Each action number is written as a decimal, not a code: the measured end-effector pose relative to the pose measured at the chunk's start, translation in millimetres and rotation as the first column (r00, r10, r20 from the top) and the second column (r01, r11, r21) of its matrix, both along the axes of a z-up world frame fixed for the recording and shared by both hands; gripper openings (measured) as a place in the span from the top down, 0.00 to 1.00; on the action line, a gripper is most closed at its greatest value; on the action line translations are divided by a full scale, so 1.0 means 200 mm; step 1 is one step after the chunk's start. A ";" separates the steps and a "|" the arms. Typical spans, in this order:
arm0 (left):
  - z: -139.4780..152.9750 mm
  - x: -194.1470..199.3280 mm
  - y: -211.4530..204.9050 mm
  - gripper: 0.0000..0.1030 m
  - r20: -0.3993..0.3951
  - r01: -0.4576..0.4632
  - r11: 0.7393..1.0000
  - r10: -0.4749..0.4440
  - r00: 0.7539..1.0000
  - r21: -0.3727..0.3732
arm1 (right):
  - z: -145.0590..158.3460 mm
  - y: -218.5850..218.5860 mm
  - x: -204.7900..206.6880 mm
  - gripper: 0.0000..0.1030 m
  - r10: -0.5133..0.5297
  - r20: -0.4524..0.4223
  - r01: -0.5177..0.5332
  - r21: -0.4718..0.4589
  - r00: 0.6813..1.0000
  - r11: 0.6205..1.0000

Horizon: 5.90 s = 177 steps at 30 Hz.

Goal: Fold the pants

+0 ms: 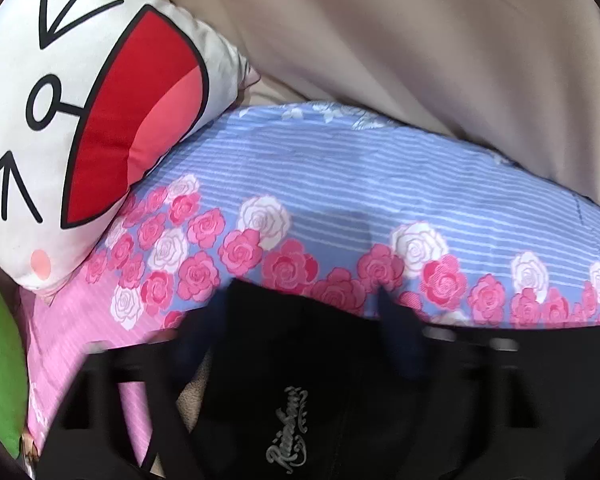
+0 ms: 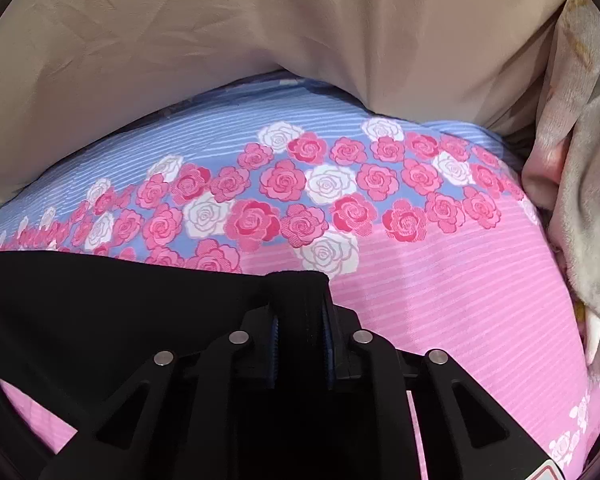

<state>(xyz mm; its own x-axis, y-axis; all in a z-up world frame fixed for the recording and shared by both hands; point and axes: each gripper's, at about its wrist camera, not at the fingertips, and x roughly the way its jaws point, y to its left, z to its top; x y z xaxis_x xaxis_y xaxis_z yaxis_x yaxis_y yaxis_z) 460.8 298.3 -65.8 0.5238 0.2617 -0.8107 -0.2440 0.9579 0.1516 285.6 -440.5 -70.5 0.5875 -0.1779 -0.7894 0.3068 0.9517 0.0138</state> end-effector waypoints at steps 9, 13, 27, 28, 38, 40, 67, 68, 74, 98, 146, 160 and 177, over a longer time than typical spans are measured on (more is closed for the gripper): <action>0.35 -0.33 0.06 0.96 0.126 0.005 0.996 0.007 0.992 -0.094 | 0.26 0.06 -0.19 0.90 0.008 0.134 -0.006 -0.016 0.991 1.000; 0.52 -0.53 0.02 0.96 0.165 0.058 0.991 -0.038 0.986 -0.119 | 0.38 0.08 -0.32 0.90 0.021 0.181 -0.020 -0.011 0.983 1.000; 0.44 -1.59 0.18 0.94 0.100 0.107 0.984 -0.094 0.991 -0.140 | 0.42 0.09 -1.19 0.89 0.147 0.287 -0.138 -0.051 0.947 0.989; 0.39 -1.61 0.18 0.92 0.082 0.092 0.988 -0.083 0.993 -0.121 | 0.37 0.08 -1.22 0.89 0.141 0.268 -0.133 -0.045 0.953 0.990; 0.18 -1.79 0.17 0.21 0.092 -0.071 0.932 0.111 0.990 -0.356 | 0.20 0.01 -1.52 0.56 0.024 0.270 -0.007 -0.063 0.963 0.998; 0.14 -1.72 0.15 0.20 0.063 -0.099 0.907 0.137 0.989 -0.409 | 0.22 0.01 -1.59 0.54 0.009 0.294 0.007 -0.051 0.956 0.999; 0.01 -1.65 0.26 0.86 -0.136 -0.118 0.953 0.083 0.987 -0.280 | 0.16 0.05 -1.54 0.39 -0.038 0.269 -0.072 0.388 0.962 0.919; 0.02 -1.66 0.27 0.86 -0.136 -0.122 0.952 0.086 0.987 -0.282 | 0.13 0.03 -1.48 0.39 -0.048 0.251 -0.063 0.417 0.967 0.907; 0.01 -1.66 0.28 0.81 -0.147 -0.129 0.952 0.090 0.985 -0.278 | 0.19 -0.03 -1.21 0.95 -0.094 0.244 -0.025 0.445 0.965 0.895; 0.05 -1.60 0.32 0.80 -0.127 -0.083 0.976 0.058 0.990 -0.203 | -0.03 -0.33 -1.44 0.96 -0.236 0.238 0.050 0.596 0.942 0.801; 0.18 -1.57 0.36 0.90 0.060 -0.042 0.947 0.064 0.996 -0.317 | 0.10 0.34 -1.63 0.57 -0.165 0.213 0.148 0.092 0.963 0.985; 0.22 -1.71 0.22 0.45 0.073 -0.108 0.993 0.105 0.992 0.040 | 0.00 0.27 -1.69 0.47 -0.202 0.154 0.186 0.112 0.967 0.976; 0.27 -1.81 -0.92 0.14 0.157 0.244 0.969 -0.246 0.956 0.030 | -0.10 -0.25 -1.54 0.59 -0.305 0.131 0.246 0.344 0.943 0.906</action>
